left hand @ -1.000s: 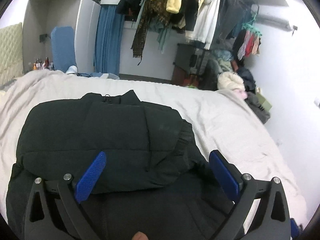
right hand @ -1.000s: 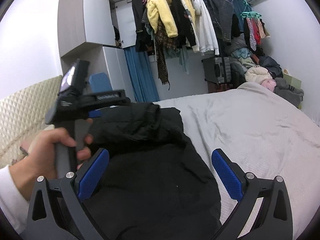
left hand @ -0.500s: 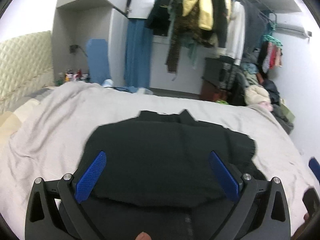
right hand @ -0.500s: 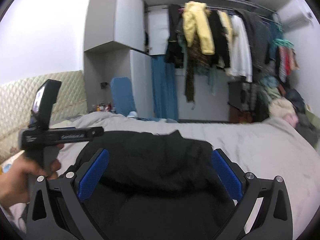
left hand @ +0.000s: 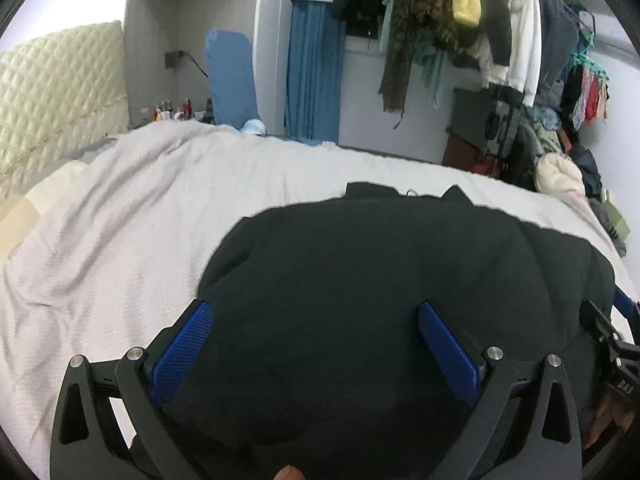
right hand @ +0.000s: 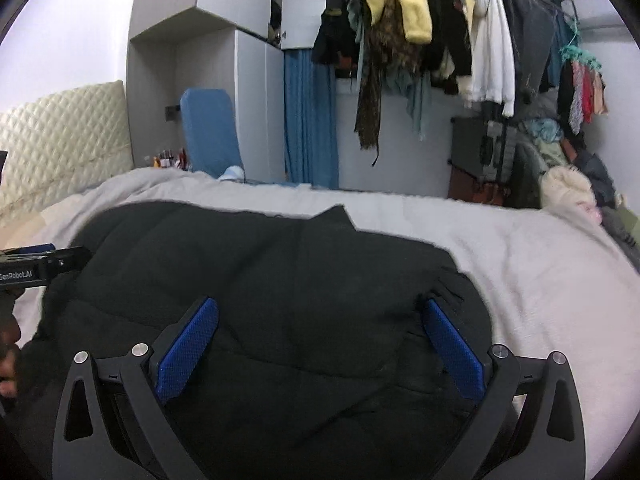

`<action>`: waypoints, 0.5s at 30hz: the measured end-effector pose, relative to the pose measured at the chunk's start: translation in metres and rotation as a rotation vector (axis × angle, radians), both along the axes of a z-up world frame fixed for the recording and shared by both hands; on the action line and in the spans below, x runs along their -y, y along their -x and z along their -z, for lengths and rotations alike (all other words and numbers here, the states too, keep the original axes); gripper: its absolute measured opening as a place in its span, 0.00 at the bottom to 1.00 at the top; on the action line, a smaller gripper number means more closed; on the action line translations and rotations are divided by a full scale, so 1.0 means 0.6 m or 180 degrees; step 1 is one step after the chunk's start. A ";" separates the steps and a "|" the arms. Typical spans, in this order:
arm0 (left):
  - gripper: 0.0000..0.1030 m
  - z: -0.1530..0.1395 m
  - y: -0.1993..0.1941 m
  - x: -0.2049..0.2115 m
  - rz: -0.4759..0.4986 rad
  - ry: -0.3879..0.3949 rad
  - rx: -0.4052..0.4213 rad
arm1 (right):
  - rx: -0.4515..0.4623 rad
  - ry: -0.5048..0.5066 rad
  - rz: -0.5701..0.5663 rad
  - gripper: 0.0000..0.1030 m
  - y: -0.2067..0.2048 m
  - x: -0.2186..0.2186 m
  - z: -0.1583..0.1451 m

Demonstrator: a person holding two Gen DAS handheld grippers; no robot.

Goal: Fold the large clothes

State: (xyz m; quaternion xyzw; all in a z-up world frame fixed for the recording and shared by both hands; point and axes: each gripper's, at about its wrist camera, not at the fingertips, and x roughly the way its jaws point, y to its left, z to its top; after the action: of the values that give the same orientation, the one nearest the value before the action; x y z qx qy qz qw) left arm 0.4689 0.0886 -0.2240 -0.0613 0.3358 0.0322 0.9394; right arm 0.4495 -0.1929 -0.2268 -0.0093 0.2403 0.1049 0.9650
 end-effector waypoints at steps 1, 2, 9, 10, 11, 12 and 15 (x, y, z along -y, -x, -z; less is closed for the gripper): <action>1.00 0.005 -0.005 0.002 0.0005 0.0001 -0.0004 | -0.0012 -0.0040 -0.0004 1.00 -0.006 0.003 0.005; 1.00 0.011 -0.014 0.004 0.0003 0.0013 -0.0008 | -0.0021 -0.0058 -0.0004 1.00 -0.011 0.004 0.008; 1.00 0.047 -0.046 0.036 -0.0028 -0.0056 -0.0074 | -0.0131 0.0004 -0.0034 1.00 -0.043 0.000 0.033; 1.00 0.050 -0.046 0.039 -0.0023 -0.0062 -0.0086 | -0.0141 0.0015 -0.0039 1.00 -0.044 0.000 0.035; 1.00 0.054 -0.049 0.041 -0.0009 -0.0083 -0.0104 | -0.0157 0.0030 -0.0045 1.00 -0.045 -0.002 0.038; 1.00 0.057 -0.052 0.043 0.0005 -0.0098 -0.0128 | -0.0165 0.0046 -0.0051 1.00 -0.047 -0.003 0.042; 1.00 0.065 -0.054 0.043 0.0040 -0.0050 -0.0171 | -0.0216 0.0100 -0.0064 1.00 -0.057 -0.005 0.053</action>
State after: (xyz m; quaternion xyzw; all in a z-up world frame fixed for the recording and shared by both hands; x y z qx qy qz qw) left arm 0.5015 0.0625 -0.2628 -0.0509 0.3610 0.0306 0.9307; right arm 0.4836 -0.1902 -0.2586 -0.0234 0.2743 0.1111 0.9549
